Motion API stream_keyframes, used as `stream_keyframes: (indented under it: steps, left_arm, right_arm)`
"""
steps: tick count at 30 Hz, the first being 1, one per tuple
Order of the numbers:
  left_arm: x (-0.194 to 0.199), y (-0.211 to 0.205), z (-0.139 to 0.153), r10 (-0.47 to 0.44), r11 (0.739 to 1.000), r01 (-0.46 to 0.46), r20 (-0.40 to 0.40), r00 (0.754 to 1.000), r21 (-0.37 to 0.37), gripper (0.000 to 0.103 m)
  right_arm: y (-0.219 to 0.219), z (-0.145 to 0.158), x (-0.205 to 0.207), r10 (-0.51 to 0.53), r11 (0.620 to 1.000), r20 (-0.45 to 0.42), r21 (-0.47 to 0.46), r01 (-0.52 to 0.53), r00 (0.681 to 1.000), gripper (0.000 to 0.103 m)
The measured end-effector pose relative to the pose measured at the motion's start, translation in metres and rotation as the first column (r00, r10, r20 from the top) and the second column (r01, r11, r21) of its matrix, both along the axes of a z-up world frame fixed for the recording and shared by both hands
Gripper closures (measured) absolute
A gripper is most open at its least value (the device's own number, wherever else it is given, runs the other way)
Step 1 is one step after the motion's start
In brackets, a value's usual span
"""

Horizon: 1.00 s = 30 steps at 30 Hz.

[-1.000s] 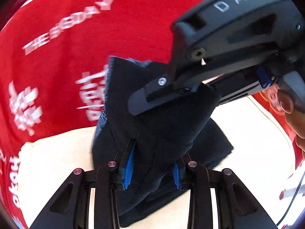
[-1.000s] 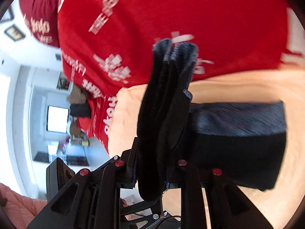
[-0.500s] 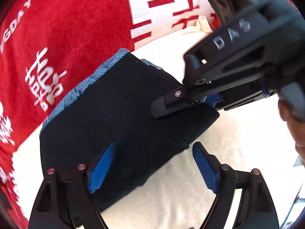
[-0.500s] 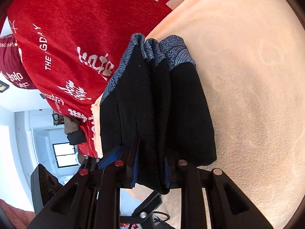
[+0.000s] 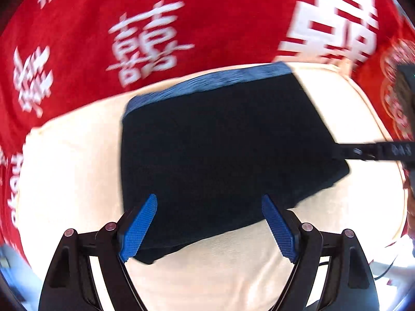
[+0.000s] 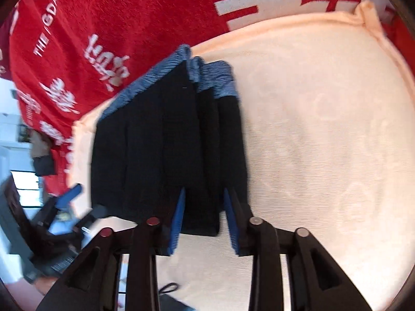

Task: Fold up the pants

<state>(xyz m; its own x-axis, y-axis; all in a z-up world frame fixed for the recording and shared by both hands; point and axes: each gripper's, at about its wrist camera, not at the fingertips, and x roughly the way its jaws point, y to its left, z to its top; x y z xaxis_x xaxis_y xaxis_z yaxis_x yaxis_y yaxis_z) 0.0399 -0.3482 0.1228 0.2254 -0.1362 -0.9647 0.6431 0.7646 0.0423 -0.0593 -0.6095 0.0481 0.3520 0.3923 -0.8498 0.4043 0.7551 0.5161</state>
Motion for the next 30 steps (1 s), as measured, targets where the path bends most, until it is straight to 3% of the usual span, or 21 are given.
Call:
stream_keyframes:
  steps: [2, 9, 14, 20, 22, 30]
  left_arm:
    - [0.012, 0.012, -0.003, 0.044, 0.999, -0.044, -0.028, 0.999, 0.003, 0.019]
    - [0.030, 0.034, -0.016, 0.083, 0.997, -0.082, -0.097, 0.992, 0.016, 0.019]
    - [0.034, 0.041, -0.022, 0.092, 0.996, -0.092, -0.138, 0.986, 0.011, 0.019]
    - [0.040, 0.045, -0.024, 0.100, 0.995, -0.098, -0.159, 0.982, 0.021, 0.017]
    - [0.043, 0.046, -0.025, 0.110, 0.994, -0.107, -0.162, 0.981, 0.028, 0.000]
    - [0.054, 0.051, -0.031, 0.124, 0.992, -0.120, -0.197, 0.972, 0.034, 0.000]
  right_arm:
    - [0.001, 0.001, -0.002, -0.006, 0.998, -0.038, -0.062, 0.004, 0.999, 0.061]
    - [0.003, 0.001, -0.017, -0.067, 0.994, -0.109, -0.091, 0.057, 0.992, 0.060]
    - [0.008, 0.005, -0.025, -0.096, 0.987, -0.164, -0.143, 0.072, 0.982, 0.042]
    - [0.008, 0.017, -0.030, -0.148, 0.983, -0.160, -0.127, 0.128, 0.976, 0.028]
    - [0.011, 0.022, -0.028, -0.142, 0.984, -0.151, -0.130, 0.123, 0.978, 0.026]
    - [0.020, 0.027, -0.012, -0.097, 0.990, -0.124, -0.114, 0.083, 0.988, 0.022]
